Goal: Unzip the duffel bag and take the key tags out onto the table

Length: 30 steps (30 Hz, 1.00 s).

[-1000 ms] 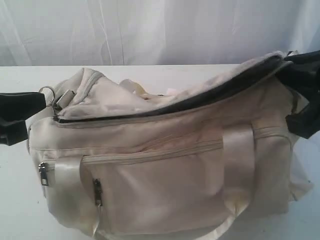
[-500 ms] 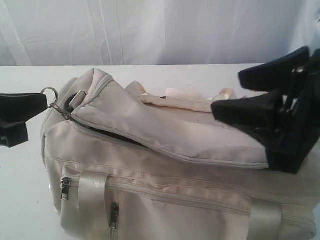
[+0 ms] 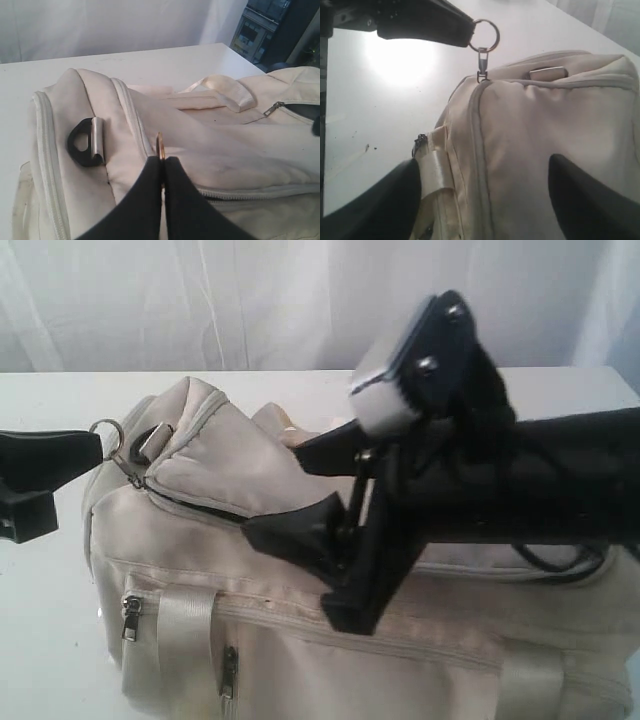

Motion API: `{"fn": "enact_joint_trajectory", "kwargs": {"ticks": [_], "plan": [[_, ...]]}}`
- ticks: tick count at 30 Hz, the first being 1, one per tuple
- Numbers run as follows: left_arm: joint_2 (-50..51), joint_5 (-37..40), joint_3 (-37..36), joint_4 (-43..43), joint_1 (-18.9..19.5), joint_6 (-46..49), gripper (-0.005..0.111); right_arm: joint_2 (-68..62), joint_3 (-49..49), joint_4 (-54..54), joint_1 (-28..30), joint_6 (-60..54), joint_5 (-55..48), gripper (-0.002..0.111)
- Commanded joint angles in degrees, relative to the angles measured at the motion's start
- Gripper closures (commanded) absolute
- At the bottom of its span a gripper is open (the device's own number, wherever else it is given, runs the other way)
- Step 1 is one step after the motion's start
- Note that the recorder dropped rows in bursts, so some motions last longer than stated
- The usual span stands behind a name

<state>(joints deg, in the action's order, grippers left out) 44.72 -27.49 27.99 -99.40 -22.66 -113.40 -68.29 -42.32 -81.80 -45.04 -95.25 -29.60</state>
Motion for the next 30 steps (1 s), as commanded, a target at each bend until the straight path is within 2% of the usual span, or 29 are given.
{"fn": "enact_joint_trajectory", "kwargs": {"ticks": [1,6,9,20,22,27,30], "plan": [[-0.7,-0.23,0.38,-0.54,-0.3,0.13,0.107,-6.54,-1.98,-8.66,-5.74,-9.96,3.09,0.042],[-0.7,-0.23,0.38,-0.54,-0.3,0.13,0.107,-13.04,-6.59,-15.79,-9.54,-16.16,8.98,0.045],[-0.7,-0.68,0.38,-0.54,-0.3,0.27,0.107,-16.19,-9.52,-16.05,-10.74,-17.06,11.51,0.045],[-0.7,-2.95,0.38,-0.54,-0.3,2.68,0.107,-24.42,-15.87,-16.05,-10.99,-17.19,13.24,0.046],[-0.7,-2.95,0.38,-0.54,-0.3,2.68,0.107,-24.54,-15.87,-16.05,-10.99,-17.19,12.96,0.052],[-0.7,-2.81,0.38,-0.54,-0.3,5.16,0.107,-24.43,-15.87,-16.05,-10.99,-17.19,12.96,0.082],[-0.7,-2.32,0.38,-0.54,-0.3,5.55,0.107,-24.43,-15.87,-16.05,-10.99,-17.19,12.21,0.096]]}}
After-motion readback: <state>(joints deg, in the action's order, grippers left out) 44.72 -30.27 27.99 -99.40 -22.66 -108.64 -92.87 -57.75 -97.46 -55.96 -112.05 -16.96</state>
